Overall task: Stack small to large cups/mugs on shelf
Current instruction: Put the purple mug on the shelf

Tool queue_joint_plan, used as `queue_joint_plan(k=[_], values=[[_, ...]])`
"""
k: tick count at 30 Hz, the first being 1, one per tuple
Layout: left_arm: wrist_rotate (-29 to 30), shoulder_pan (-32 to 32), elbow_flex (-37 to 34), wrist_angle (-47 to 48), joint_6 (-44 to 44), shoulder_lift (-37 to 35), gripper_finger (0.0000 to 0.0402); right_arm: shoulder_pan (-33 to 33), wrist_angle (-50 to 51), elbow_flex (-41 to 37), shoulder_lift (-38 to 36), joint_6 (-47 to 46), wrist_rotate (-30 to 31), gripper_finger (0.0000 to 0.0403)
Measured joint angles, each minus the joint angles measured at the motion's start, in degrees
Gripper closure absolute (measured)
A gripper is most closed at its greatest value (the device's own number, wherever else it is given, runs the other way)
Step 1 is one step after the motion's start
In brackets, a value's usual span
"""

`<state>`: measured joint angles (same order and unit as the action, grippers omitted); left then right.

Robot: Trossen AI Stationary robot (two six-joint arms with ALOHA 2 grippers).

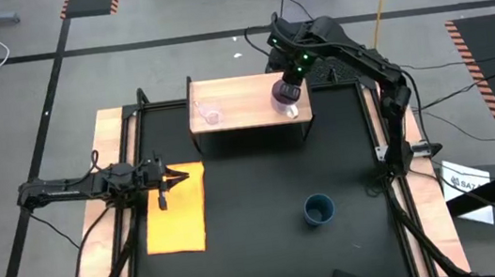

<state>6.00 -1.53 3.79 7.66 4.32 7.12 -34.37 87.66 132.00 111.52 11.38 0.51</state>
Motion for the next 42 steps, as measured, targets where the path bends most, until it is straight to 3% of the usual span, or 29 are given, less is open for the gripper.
queue_joint_plan(k=[37,42], values=[[0.0,0.0,0.0,0.2,-0.3,0.0,0.0369,-0.9,-2.9,-0.1,2.1,-0.2,-0.7,0.0387],[0.0,0.0,0.0,0.2,-0.3,0.0,0.0369,-1.5,-2.2,-0.1,2.1,-0.1,-5.2,0.0386]])
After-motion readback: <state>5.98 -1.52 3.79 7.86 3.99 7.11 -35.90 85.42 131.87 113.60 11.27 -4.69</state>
